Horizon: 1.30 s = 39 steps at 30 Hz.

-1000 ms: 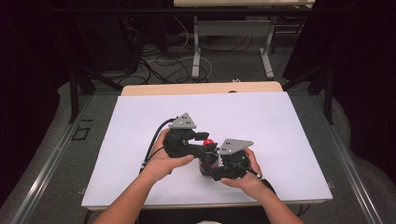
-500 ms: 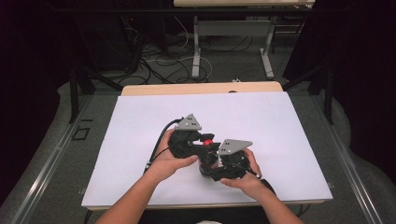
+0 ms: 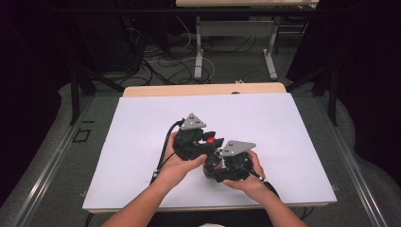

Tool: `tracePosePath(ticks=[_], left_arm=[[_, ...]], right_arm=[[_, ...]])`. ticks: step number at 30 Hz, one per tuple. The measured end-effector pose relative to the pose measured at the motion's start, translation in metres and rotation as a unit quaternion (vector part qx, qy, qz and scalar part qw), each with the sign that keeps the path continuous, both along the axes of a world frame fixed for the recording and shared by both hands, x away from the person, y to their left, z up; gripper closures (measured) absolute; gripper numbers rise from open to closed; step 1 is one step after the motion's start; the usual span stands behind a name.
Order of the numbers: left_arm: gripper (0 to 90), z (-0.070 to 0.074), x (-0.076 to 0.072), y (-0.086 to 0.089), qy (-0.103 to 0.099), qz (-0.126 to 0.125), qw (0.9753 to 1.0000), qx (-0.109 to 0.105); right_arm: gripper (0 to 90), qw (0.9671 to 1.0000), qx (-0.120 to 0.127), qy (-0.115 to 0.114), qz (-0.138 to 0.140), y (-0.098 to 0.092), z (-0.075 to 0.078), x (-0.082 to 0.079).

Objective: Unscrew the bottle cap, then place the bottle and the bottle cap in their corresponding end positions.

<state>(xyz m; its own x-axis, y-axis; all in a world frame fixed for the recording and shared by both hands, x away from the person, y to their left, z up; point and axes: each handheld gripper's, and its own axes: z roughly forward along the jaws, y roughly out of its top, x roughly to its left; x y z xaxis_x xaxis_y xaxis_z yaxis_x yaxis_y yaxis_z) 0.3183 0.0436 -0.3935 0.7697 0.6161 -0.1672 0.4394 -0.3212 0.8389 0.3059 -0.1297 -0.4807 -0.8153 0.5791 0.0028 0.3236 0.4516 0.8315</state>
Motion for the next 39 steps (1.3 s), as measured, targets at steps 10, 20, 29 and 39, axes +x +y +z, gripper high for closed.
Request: tracePosePath(ticks=[10, 20, 29, 39], left_arm=[[61.1, 0.003, 0.004, 0.011, 0.006, 0.011, 0.9999, -0.001], [61.1, -0.001, 0.015, 0.035, 0.012, 0.050, 0.9986, -0.011], [61.1, -0.013, 0.022, 0.060, 0.016, 0.091, 0.9957, -0.007], [61.1, -0.027, 0.025, 0.086, 0.017, 0.124, 0.9919, -0.021]], right_arm=[[29.8, 1.0000, -0.002, 0.000, -0.006, -0.002, -0.001, 0.002], [29.8, 0.9998, 0.004, -0.002, -0.021, -0.010, -0.001, 0.007], [29.8, 0.9994, 0.007, -0.001, -0.035, -0.018, -0.002, 0.012], [29.8, 0.9983, 0.012, -0.006, -0.056, -0.025, 0.000, 0.017]])
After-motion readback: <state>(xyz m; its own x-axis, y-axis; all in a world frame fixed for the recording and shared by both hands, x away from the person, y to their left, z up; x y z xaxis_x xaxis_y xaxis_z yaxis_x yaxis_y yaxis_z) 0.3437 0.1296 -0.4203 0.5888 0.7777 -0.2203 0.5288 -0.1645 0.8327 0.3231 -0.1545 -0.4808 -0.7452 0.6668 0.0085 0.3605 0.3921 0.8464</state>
